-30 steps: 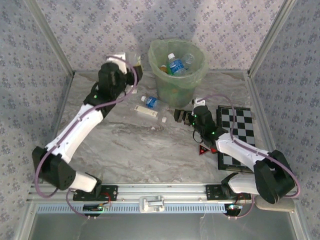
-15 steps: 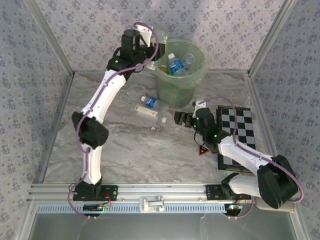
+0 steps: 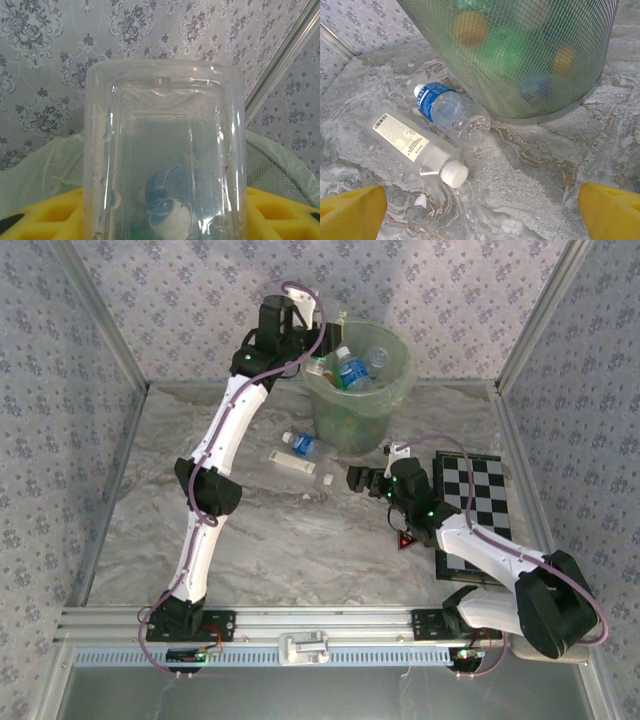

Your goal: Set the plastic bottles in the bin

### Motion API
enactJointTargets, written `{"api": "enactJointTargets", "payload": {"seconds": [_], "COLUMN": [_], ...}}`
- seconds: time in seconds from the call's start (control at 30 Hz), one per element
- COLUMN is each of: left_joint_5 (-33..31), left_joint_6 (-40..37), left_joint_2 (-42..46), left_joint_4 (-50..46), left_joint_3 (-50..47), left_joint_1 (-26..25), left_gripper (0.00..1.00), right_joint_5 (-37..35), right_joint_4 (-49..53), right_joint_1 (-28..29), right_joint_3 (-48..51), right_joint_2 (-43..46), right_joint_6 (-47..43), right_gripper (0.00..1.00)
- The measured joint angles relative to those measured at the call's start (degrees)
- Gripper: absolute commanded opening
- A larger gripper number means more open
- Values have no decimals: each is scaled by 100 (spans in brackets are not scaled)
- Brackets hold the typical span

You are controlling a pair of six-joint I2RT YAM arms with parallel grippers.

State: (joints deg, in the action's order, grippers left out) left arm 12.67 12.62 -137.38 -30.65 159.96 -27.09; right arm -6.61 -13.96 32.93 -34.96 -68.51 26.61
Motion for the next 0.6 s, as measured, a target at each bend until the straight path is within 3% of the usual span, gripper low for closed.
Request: {"api": "enactJointTargets", "payload": {"seconds": [0.07,0.23,0.6], "left_joint_5": [0,2,0], "left_joint_6": [44,72,146], "left_joint_2": [0,0,42], "left_joint_4": [-2,-55,-201], "left_joint_3": [-7,-17,-94], "left_joint_1": [0,0,0], "left_gripper": [66,100,100], "right_joint_5": [0,-2,0], "right_joint_4": [0,0,2], "right_joint_1": [0,0,0], "right_joint_3": [0,0,0], "right_joint_2": [20,28,26], "right_joint_6": [-2,-2,0], "right_gripper": [100,100,100]}}
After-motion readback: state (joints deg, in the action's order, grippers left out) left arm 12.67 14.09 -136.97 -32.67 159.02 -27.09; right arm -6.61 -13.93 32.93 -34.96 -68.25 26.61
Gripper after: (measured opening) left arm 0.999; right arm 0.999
